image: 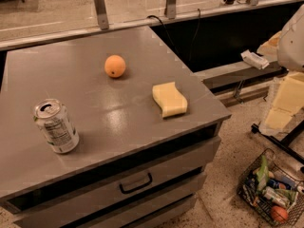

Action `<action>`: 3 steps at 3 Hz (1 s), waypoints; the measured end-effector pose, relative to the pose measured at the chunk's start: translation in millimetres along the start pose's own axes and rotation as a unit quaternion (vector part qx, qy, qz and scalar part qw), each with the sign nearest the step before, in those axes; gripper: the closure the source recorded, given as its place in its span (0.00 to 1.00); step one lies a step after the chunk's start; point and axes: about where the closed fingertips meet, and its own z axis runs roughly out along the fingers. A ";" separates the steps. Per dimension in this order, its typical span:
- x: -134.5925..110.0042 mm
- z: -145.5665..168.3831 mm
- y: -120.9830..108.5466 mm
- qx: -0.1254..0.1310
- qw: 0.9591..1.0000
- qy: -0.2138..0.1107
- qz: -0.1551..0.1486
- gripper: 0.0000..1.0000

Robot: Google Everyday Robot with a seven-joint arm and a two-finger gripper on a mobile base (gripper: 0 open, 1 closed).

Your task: Pick sponge

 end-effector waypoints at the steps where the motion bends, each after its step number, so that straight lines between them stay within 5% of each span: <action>1: -0.1 0.0 0.0 0.000 1.000 0.000 0.000 0.00; 3: -24.2 25.6 -23.9 -0.027 0.999 -0.026 -0.032 0.00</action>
Offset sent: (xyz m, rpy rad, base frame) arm 0.0121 0.0087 -0.0092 0.0440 0.0405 0.0460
